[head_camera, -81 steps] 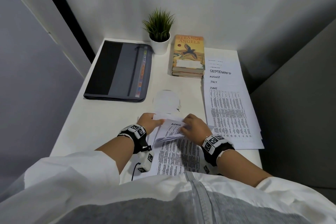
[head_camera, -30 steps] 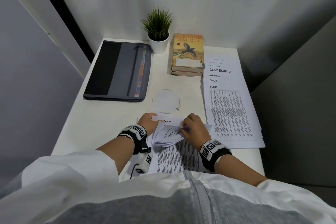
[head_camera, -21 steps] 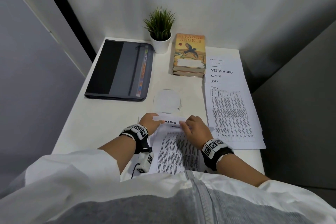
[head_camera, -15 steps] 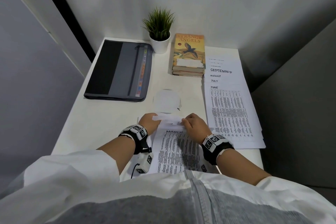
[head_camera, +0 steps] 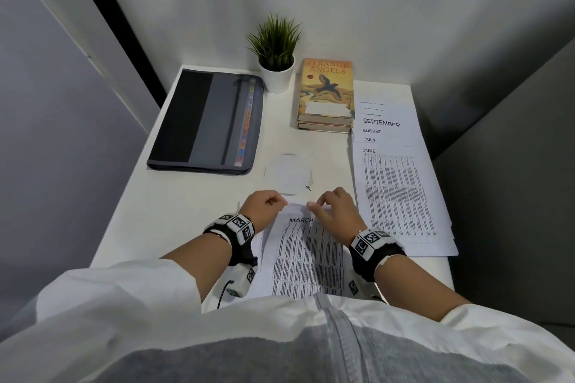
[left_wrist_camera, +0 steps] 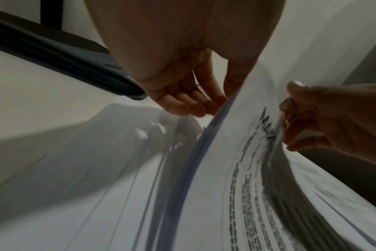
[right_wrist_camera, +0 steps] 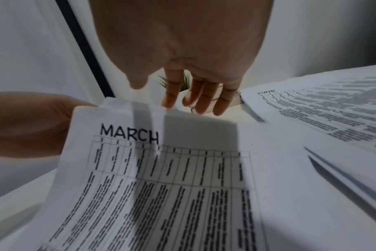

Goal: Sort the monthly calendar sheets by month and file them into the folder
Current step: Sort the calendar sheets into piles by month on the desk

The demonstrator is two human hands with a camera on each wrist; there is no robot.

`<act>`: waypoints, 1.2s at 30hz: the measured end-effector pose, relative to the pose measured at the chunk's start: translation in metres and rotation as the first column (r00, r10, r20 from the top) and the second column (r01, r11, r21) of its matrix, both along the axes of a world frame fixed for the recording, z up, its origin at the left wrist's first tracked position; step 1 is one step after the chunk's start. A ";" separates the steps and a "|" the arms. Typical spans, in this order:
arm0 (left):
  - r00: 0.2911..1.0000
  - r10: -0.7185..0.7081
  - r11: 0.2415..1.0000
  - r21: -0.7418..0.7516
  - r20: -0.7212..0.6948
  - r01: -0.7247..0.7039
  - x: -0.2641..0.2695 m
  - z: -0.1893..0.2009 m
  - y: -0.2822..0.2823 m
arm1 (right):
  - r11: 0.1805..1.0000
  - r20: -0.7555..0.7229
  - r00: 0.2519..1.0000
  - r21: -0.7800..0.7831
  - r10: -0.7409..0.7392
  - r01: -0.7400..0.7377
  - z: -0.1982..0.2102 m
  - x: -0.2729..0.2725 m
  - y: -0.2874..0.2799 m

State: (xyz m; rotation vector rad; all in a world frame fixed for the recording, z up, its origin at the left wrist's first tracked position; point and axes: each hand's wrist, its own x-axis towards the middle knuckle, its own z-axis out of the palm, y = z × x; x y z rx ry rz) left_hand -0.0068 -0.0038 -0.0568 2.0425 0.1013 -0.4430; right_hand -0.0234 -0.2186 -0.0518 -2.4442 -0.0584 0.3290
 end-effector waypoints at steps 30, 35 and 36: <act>0.990 -0.075 0.983 0.157 -0.123 0.094 0.002 -0.007 -0.001 | 0.993 0.080 0.993 -0.085 0.083 -0.076 -0.006 -0.019 -0.005; 0.992 -0.069 0.983 0.164 -0.105 0.086 0.002 -0.009 -0.004 | 0.983 0.055 0.985 -0.095 0.166 -0.160 -0.007 -0.016 -0.003; 0.992 -0.059 0.986 0.152 -0.108 0.075 0.002 -0.010 -0.004 | 0.982 0.049 0.985 -0.099 0.168 -0.163 -0.007 -0.017 -0.003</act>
